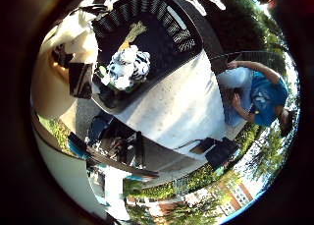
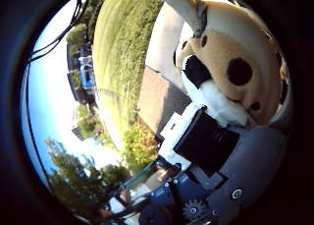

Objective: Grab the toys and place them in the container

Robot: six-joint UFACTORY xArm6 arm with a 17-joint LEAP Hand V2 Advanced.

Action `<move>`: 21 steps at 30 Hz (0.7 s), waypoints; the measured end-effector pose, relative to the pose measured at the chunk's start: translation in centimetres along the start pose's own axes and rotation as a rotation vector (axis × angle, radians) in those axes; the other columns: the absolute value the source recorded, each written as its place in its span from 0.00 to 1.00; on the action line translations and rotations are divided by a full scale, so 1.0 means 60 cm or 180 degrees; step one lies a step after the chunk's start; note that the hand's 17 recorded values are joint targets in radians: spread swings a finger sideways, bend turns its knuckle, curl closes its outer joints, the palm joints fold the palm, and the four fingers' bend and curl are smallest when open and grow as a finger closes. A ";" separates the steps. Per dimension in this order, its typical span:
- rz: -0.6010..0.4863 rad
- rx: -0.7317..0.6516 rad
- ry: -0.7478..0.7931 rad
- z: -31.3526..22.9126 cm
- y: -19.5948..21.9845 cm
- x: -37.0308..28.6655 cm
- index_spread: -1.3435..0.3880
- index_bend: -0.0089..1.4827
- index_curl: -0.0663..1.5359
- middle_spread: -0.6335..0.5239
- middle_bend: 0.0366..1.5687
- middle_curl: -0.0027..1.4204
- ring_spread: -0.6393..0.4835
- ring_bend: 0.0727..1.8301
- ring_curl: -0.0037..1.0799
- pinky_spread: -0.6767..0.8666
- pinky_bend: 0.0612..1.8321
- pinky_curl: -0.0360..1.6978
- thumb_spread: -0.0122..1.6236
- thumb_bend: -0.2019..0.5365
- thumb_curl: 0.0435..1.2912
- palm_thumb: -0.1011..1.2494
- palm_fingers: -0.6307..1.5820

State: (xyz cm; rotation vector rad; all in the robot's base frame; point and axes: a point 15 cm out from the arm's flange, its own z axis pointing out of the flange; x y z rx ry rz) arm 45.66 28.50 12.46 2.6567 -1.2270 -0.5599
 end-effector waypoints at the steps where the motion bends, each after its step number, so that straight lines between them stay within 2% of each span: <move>1: 0.0019 -0.0049 -0.0008 0.018 -0.003 0.001 0.11 0.27 0.84 0.42 0.58 0.67 0.60 0.68 0.67 0.61 0.72 0.50 0.73 0.22 0.54 0.62 0.45; 2: 0.0031 -0.0096 -0.0016 0.033 -0.005 0.003 0.12 0.24 0.83 0.43 0.56 0.66 0.61 0.66 0.67 0.62 0.71 0.50 0.73 0.22 0.54 0.61 0.41; 3: 0.0047 -0.0127 -0.0022 0.047 -0.007 0.006 0.15 0.21 0.81 0.45 0.46 0.62 0.66 0.62 0.64 0.64 0.69 0.49 0.72 0.22 0.52 0.60 0.31; 4: 0.0066 -0.0115 -0.0015 0.056 -0.014 0.009 0.18 0.18 0.80 0.47 0.40 0.57 0.70 0.58 0.60 0.66 0.65 0.47 0.72 0.22 0.50 0.59 0.26; 6: 0.0102 -0.0069 -0.0006 0.068 -0.025 0.020 0.24 0.13 0.75 0.52 0.29 0.49 0.76 0.47 0.49 0.70 0.62 0.42 0.72 0.23 0.47 0.59 0.22; 9: 0.0116 -0.0063 -0.0016 0.073 -0.026 0.032 0.32 0.08 0.66 0.56 0.17 0.41 0.80 0.36 0.40 0.73 0.56 0.38 0.72 0.24 0.44 0.59 0.21; 14: 0.0145 -0.0010 -0.0027 0.060 -0.025 0.045 0.41 0.05 0.53 0.59 0.09 0.34 0.83 0.31 0.34 0.75 0.52 0.34 0.71 0.25 0.42 0.61 0.22; 21: 0.0159 0.0245 0.0041 0.022 -0.042 0.055 0.48 0.09 0.39 0.60 0.07 0.27 0.85 0.27 0.31 0.77 0.49 0.30 0.70 0.25 0.39 0.65 0.25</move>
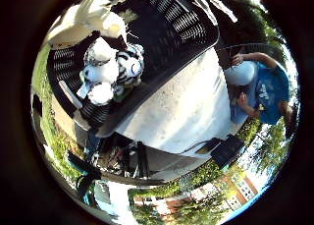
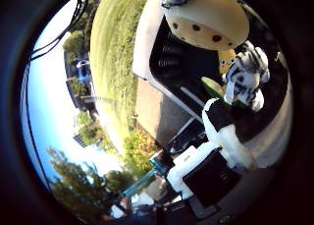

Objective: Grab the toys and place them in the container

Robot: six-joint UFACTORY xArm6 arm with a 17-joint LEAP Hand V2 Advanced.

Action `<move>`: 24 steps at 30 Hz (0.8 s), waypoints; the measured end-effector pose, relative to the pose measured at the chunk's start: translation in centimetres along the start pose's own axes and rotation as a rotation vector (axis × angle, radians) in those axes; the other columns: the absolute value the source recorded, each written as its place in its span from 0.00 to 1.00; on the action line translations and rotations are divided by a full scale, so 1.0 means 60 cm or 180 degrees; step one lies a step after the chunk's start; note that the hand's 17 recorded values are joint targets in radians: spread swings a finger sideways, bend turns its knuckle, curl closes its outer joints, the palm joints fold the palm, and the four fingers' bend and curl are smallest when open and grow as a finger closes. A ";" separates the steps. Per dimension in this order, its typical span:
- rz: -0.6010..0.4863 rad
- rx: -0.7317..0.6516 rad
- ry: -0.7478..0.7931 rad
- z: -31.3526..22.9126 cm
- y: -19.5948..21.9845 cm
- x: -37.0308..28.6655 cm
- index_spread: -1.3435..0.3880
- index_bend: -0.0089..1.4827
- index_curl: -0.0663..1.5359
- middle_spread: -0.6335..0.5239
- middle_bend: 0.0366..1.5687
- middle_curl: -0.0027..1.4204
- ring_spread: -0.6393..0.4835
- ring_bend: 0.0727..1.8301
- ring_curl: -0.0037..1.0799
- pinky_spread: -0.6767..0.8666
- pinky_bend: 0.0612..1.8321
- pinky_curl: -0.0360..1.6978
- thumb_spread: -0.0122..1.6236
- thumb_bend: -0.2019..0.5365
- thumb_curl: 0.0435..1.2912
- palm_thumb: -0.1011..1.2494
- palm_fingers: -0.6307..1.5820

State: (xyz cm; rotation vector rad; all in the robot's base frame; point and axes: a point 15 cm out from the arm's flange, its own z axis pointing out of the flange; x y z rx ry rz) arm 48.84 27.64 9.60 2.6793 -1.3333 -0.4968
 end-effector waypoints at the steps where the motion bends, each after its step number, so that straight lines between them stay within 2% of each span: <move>1: -0.0001 0.0106 0.0032 -0.009 -0.012 0.003 0.49 0.10 0.38 0.60 0.07 0.26 0.85 0.27 0.30 0.77 0.49 0.30 0.70 0.25 0.39 0.65 0.25; 4: 0.0005 0.0343 0.0098 -0.028 -0.038 0.014 0.51 0.11 0.34 0.60 0.07 0.25 0.85 0.26 0.30 0.77 0.48 0.28 0.69 0.24 0.39 0.66 0.27; 9: 0.0007 0.0457 0.0134 -0.025 -0.056 0.022 0.52 0.12 0.30 0.60 0.08 0.23 0.85 0.25 0.29 0.77 0.46 0.26 0.69 0.23 0.38 0.66 0.27; 17: 0.0021 0.0392 0.0142 0.006 -0.060 0.029 0.52 0.12 0.27 0.62 0.07 0.21 0.86 0.25 0.29 0.78 0.45 0.24 0.69 0.22 0.32 0.56 0.29; 21: 0.0078 0.0406 0.0131 0.001 -0.056 0.048 0.51 0.08 0.23 0.67 0.09 0.21 0.88 0.29 0.31 0.78 0.47 0.24 0.69 0.23 0.30 0.55 0.30; 24: 0.0091 0.0458 0.0140 -0.013 -0.056 0.054 0.51 0.03 0.18 0.68 0.17 0.24 0.89 0.39 0.34 0.79 0.48 0.22 0.70 0.24 0.30 0.57 0.37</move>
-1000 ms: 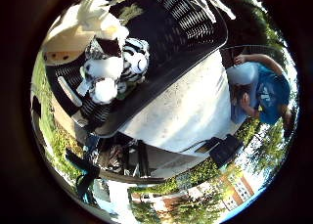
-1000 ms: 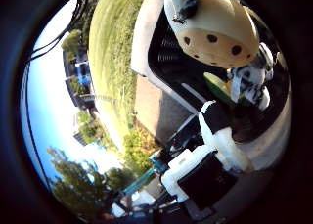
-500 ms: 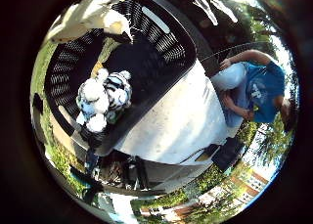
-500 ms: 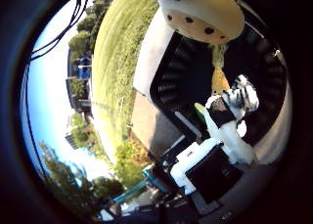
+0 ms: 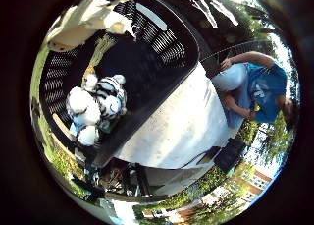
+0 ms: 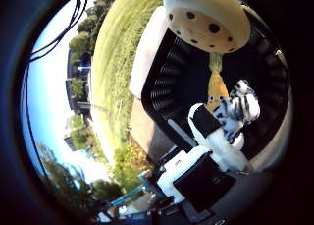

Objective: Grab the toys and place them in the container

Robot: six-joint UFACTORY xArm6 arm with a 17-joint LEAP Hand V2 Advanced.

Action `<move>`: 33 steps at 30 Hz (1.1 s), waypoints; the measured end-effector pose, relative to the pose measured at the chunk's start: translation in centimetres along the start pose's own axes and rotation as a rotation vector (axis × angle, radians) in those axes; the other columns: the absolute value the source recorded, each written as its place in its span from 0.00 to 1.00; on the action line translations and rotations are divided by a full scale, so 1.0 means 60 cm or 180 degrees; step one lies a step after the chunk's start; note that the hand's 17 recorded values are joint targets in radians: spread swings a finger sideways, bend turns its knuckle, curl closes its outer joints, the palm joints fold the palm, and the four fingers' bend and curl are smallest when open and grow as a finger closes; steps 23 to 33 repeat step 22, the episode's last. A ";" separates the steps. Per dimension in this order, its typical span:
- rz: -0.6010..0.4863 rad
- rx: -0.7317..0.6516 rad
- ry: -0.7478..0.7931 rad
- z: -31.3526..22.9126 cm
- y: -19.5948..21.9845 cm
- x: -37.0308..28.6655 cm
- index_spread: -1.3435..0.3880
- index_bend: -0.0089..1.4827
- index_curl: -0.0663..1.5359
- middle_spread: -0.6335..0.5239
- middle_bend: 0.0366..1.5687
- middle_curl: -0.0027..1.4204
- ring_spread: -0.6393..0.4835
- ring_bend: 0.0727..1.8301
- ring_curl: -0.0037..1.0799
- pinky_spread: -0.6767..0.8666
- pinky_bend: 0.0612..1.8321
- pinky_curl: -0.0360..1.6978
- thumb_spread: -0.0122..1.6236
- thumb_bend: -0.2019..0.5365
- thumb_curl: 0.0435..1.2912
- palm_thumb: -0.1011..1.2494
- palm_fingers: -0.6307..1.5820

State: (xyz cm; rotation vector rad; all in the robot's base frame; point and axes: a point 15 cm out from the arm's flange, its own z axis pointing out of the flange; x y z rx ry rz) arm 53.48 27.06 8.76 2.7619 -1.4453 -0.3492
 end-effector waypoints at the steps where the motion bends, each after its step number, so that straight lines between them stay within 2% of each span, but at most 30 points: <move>1: 0.0001 0.0021 0.0007 -0.006 0.000 0.004 0.51 0.02 0.16 0.67 0.22 0.26 0.88 0.42 0.35 0.79 0.47 0.22 0.70 0.24 0.30 0.57 0.39; 3: 0.0019 0.0021 0.0002 -0.012 0.003 0.010 0.53 0.08 0.16 0.66 0.26 0.27 0.88 0.44 0.36 0.80 0.45 0.21 0.70 0.25 0.30 0.59 0.41; 5: 0.0014 -0.0005 0.0003 -0.012 0.006 0.009 0.54 0.14 0.18 0.64 0.20 0.26 0.88 0.42 0.35 0.80 0.46 0.21 0.70 0.24 0.30 0.59 0.40; 7: 0.0012 -0.0039 -0.0002 -0.015 0.012 0.008 0.56 0.28 0.23 0.63 0.09 0.23 0.87 0.33 0.32 0.80 0.47 0.21 0.70 0.24 0.30 0.59 0.35; 9: 0.0011 -0.0044 -0.0004 -0.016 0.013 0.011 0.57 0.33 0.24 0.64 0.06 0.22 0.87 0.29 0.30 0.80 0.47 0.21 0.70 0.24 0.30 0.59 0.34; 15: 0.0013 0.0023 0.0007 -0.040 0.012 0.015 0.56 0.23 0.23 0.64 0.08 0.21 0.86 0.26 0.27 0.78 0.45 0.19 0.70 0.24 0.30 0.59 0.29; 20: 0.0003 0.0230 0.0052 -0.124 0.014 0.016 0.55 0.21 0.23 0.64 0.08 0.21 0.86 0.24 0.27 0.77 0.43 0.18 0.70 0.24 0.30 0.58 0.30; 22: -0.0008 0.0204 0.0036 -0.156 0.037 0.013 0.55 0.21 0.23 0.64 0.08 0.21 0.86 0.24 0.27 0.77 0.42 0.17 0.70 0.24 0.30 0.58 0.29; 33: -0.0008 0.0204 0.0036 -0.156 0.037 0.013 0.55 0.21 0.23 0.64 0.08 0.21 0.86 0.24 0.27 0.77 0.42 0.17 0.70 0.24 0.30 0.58 0.29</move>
